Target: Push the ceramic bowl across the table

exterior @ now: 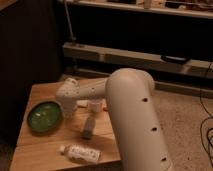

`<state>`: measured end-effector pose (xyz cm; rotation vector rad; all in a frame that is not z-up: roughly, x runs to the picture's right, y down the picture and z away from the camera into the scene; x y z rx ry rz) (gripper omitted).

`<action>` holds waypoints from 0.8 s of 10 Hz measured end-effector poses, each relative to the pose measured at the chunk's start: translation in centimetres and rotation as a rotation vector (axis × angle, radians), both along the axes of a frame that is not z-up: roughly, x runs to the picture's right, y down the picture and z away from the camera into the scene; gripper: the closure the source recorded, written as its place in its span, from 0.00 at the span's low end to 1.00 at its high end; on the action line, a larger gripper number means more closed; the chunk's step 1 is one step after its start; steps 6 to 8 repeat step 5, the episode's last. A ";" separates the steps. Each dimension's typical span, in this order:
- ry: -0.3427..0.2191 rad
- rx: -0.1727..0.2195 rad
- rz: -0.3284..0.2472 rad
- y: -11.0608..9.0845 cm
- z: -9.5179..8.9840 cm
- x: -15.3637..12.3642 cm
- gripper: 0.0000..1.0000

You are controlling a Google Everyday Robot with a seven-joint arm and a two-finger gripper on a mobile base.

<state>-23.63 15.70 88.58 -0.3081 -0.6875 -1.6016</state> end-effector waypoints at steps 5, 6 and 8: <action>-0.017 -0.007 -0.013 0.1 -0.1 -0.5 1.00; -0.017 -0.007 -0.013 0.1 -0.1 -0.5 1.00; -0.017 -0.007 -0.013 0.1 -0.1 -0.5 1.00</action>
